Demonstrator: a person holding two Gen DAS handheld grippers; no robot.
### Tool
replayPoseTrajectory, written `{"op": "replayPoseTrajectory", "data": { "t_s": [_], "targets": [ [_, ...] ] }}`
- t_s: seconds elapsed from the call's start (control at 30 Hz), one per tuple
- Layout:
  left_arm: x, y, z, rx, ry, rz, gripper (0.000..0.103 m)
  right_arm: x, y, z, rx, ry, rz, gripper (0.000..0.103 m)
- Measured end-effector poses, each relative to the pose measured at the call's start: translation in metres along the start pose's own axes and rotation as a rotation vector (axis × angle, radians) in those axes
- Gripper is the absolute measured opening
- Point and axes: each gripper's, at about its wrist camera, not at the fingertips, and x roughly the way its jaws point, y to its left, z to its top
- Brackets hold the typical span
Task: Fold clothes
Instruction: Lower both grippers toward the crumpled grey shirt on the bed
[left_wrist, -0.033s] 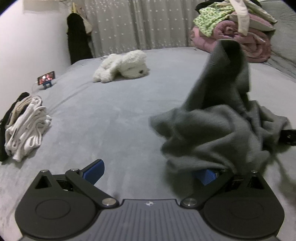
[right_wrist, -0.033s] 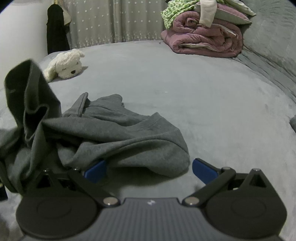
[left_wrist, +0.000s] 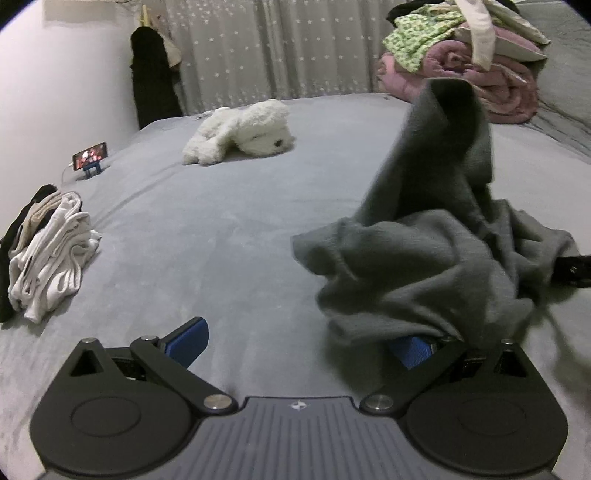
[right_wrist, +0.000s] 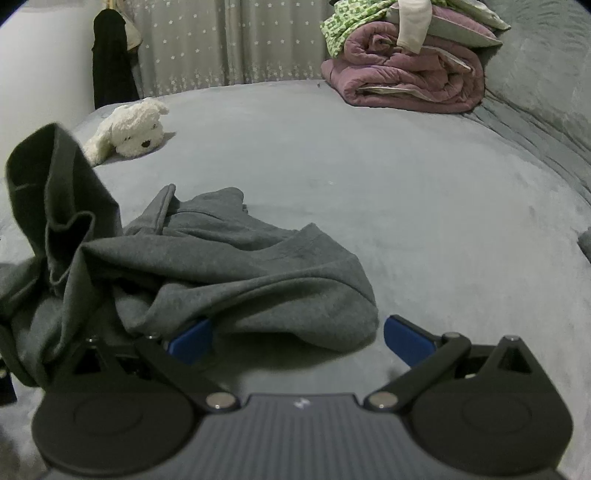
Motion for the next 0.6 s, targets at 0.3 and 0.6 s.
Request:
{"op": "replayPoseTrajectory", "data": {
  "t_s": [0.3, 0.6],
  "targets": [
    [-0.018, -0.004, -0.020, 0.021, -0.011, 0.038, 0.103, -0.004, -0.003, 0.002, 0.028, 0.042, 0.041, 0.103],
    [-0.040, -0.041, -0.022, -0.018, -0.051, -0.093, 0.103, -0.018, -0.006, 0.003, 0.049, 0.068, 0.137, 0.103]
  ]
}}
